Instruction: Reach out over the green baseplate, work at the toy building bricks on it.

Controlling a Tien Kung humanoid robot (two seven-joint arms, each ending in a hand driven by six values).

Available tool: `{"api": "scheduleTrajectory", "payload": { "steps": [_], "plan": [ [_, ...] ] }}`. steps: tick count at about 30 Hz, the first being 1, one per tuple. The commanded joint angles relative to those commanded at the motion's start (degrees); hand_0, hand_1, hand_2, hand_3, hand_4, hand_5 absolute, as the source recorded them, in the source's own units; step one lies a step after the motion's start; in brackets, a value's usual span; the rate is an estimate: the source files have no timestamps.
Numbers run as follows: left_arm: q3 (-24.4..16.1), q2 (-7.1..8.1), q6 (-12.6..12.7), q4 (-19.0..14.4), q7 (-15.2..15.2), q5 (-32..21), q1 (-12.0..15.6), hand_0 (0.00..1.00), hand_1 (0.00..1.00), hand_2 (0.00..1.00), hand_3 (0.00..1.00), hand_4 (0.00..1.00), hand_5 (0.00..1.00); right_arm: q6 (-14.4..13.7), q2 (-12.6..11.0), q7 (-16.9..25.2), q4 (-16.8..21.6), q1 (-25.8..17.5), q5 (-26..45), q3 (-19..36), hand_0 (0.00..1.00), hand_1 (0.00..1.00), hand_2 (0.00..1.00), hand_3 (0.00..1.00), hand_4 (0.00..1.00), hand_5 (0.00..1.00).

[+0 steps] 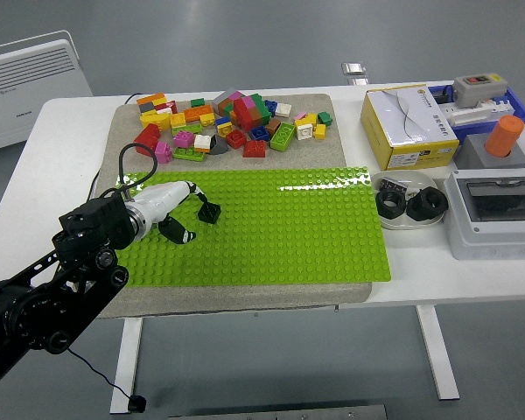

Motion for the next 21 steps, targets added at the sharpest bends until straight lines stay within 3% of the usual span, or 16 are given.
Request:
{"api": "scheduleTrajectory", "payload": {
  "steps": [21],
  "plan": [
    [0.7, -0.31, -0.6, -1.5, 0.9, 0.3, 0.5, 0.998, 0.998, 0.998, 0.734, 0.786, 0.002, 0.0, -0.1, 0.1, 0.0, 0.2, -0.1, 0.1, 0.696, 0.687, 0.821, 0.858, 0.844, 0.998]
  ]
}}
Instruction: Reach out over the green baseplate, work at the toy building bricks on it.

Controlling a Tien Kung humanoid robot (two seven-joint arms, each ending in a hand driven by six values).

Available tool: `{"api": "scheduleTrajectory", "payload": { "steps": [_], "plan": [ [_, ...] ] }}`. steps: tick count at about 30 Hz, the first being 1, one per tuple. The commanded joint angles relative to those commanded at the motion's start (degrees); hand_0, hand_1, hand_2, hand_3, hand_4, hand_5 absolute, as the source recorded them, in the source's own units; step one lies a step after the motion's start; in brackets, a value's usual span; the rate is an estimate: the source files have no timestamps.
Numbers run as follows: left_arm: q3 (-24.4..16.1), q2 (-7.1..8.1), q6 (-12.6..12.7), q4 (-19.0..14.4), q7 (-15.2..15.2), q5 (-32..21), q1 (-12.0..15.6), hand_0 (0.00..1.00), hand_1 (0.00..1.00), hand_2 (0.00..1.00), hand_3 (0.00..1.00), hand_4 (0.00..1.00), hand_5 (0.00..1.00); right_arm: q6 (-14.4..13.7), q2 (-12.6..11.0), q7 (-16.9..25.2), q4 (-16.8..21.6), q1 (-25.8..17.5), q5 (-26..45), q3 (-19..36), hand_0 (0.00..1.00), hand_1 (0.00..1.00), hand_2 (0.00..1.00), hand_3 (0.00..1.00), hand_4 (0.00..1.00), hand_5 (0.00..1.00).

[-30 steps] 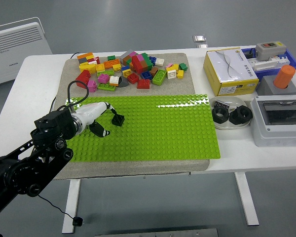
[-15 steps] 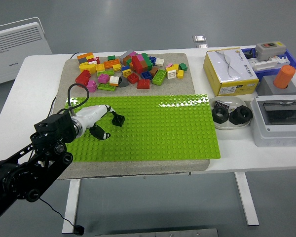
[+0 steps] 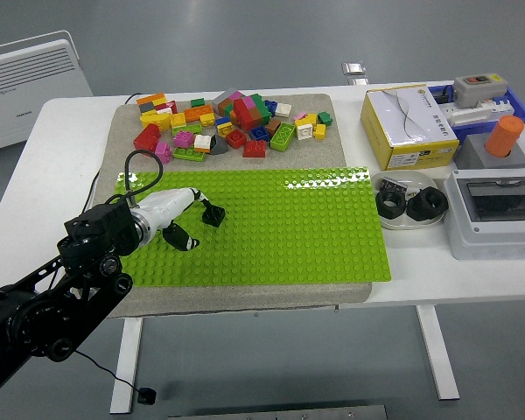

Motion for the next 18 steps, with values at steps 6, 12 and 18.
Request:
{"api": "scheduleTrajectory", "payload": {
  "steps": [6, 12, 18],
  "plan": [
    [0.2, -0.25, 0.3, 0.1, 0.2, -0.1, -0.1, 0.998, 0.998, 0.998, 0.696, 0.758, 0.002, 0.0, 0.0, 0.0, 0.0, 0.0, 0.0, 0.1, 0.696, 0.687, 0.821, 0.858, 0.844, 0.998],
    [-0.2, -0.48, 0.9, 0.2, 0.5, -0.1, 0.0, 0.998, 0.998, 0.998, 0.696, 0.755, 0.006, 0.0, 0.0, 0.0, 0.0, 0.0, 0.2, 0.0, 0.696, 0.687, 0.82, 0.858, 0.845, 0.998],
    [-0.7, -0.68, 1.3, 0.4, 0.8, 0.0, 0.1, 0.998, 0.998, 0.998, 0.691, 0.745, 0.012, 0.0, 0.0, 0.1, 0.0, -0.1, 0.4, -0.2, 0.695, 0.686, 0.82, 0.857, 0.845, 0.998]
  ]
}}
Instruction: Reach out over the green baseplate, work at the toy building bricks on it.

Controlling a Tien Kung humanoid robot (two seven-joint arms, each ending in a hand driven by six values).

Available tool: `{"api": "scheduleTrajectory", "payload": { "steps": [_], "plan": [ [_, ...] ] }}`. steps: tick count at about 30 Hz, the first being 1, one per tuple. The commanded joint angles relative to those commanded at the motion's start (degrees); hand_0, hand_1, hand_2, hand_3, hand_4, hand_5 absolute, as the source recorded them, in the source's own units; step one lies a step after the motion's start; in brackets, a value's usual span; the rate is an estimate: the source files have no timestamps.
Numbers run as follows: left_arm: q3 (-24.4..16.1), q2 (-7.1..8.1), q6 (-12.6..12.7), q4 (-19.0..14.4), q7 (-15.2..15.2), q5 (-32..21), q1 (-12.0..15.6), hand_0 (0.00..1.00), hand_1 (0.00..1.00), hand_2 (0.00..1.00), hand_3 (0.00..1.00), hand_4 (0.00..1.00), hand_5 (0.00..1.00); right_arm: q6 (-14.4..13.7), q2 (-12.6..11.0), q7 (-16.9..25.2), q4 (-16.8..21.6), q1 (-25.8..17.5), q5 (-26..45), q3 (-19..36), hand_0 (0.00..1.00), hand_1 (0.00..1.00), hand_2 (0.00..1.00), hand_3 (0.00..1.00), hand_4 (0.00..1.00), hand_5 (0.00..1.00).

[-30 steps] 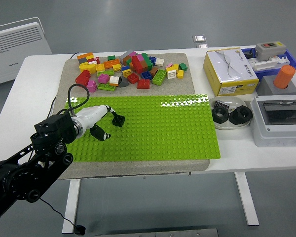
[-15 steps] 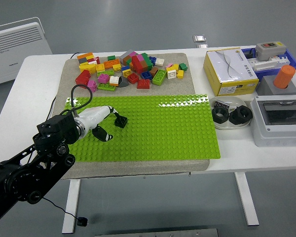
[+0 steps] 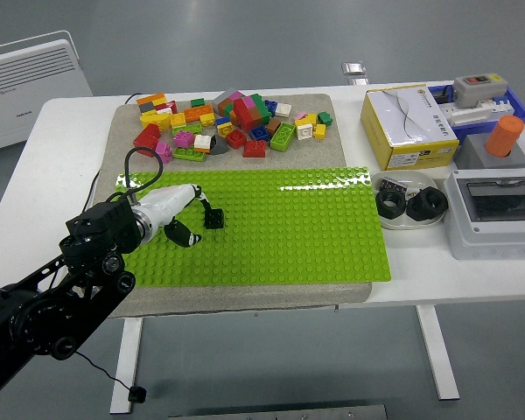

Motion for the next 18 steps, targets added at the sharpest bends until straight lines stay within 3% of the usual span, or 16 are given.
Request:
{"api": "scheduleTrajectory", "payload": {
  "steps": [10, 18],
  "plan": [
    [0.2, -0.14, 0.6, 0.4, 0.0, -0.3, 0.0, 0.998, 0.998, 0.998, 0.685, 0.735, 0.01, -0.1, 0.1, 0.0, 0.0, 0.0, 0.2, -0.1, 0.695, 0.687, 0.82, 0.857, 0.845, 0.998],
    [-0.3, 0.06, 1.3, -2.3, -0.3, 0.4, 0.3, 0.998, 0.998, 0.998, 0.676, 0.724, 0.016, -0.2, 0.1, 0.0, 0.0, 0.0, 0.3, -0.3, 0.696, 0.687, 0.821, 0.857, 0.845, 0.998]
  ]
}}
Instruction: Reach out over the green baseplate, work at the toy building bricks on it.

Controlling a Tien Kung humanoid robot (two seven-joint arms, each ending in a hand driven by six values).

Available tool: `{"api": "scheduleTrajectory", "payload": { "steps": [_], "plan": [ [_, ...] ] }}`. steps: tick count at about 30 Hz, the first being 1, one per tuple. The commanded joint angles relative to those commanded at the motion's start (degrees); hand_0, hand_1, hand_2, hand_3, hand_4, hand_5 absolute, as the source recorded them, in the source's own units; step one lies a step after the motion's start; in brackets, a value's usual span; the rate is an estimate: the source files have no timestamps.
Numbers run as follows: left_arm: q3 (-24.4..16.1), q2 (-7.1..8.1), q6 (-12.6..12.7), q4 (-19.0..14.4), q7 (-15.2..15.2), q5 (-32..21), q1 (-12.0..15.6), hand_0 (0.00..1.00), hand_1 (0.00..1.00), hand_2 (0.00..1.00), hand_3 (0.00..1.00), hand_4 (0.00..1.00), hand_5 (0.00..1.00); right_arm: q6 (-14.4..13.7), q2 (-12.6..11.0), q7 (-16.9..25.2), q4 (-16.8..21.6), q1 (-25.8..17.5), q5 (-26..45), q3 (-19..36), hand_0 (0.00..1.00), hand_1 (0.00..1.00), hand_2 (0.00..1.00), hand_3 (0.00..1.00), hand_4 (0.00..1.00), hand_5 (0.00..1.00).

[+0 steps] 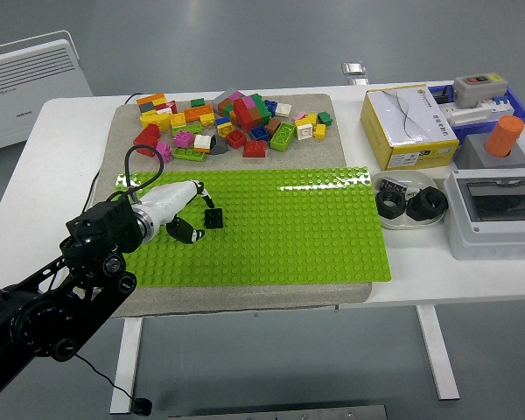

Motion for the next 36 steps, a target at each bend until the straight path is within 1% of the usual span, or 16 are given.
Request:
{"api": "scheduleTrajectory", "payload": {
  "steps": [1, 4, 7, 15, 23, 28, 36],
  "plan": [
    [-0.1, 0.09, 0.0, -0.6, 0.0, 0.2, 0.1, 0.998, 0.998, 0.998, 0.662, 0.714, 0.018, 0.0, 0.0, 0.0, 0.0, 0.0, 0.0, 0.0, 0.695, 0.687, 0.82, 0.857, 0.846, 0.998],
    [0.0, 0.37, 0.0, -2.3, 0.1, 0.6, 0.5, 0.998, 0.998, 0.998, 0.662, 0.714, 0.018, 0.0, 0.0, 0.0, 0.0, 0.0, 0.0, 0.0, 0.695, 0.687, 0.82, 0.857, 0.846, 0.998],
    [0.4, 0.39, -0.1, -2.4, 0.2, 0.6, 0.8, 0.998, 0.998, 0.998, 0.656, 0.704, 0.015, -0.1, -0.1, 0.1, 0.0, 0.0, 0.1, -0.1, 0.696, 0.687, 0.821, 0.856, 0.846, 0.998],
    [0.8, 0.38, 0.3, 0.0, -0.1, -0.9, 0.7, 0.998, 0.998, 0.998, 0.654, 0.7, 0.012, -0.1, 0.0, 0.1, 0.0, 0.0, 0.4, -0.5, 0.696, 0.685, 0.82, 0.856, 0.846, 0.998],
    [2.2, 0.04, 1.6, 3.0, -0.9, -2.6, 0.1, 0.998, 0.998, 0.998, 0.652, 0.693, 0.008, -0.2, 0.1, 0.1, 0.0, 0.1, 0.6, -0.7, 0.696, 0.687, 0.821, 0.856, 0.846, 0.998],
    [3.3, -0.23, 2.4, 3.8, -1.3, -3.1, -0.1, 0.998, 0.998, 0.998, 0.647, 0.686, 0.007, -0.2, 0.2, 0.1, 0.0, 0.1, 0.7, -0.9, 0.696, 0.682, 0.819, 0.857, 0.846, 0.998],
    [3.4, -0.85, 3.2, 5.1, -1.9, -2.6, -0.2, 0.998, 0.998, 0.998, 0.643, 0.681, 0.005, -0.3, 0.3, 0.0, 0.0, 0.1, 1.1, -1.5, 0.696, 0.684, 0.82, 0.856, 0.846, 0.998]
  ]
}}
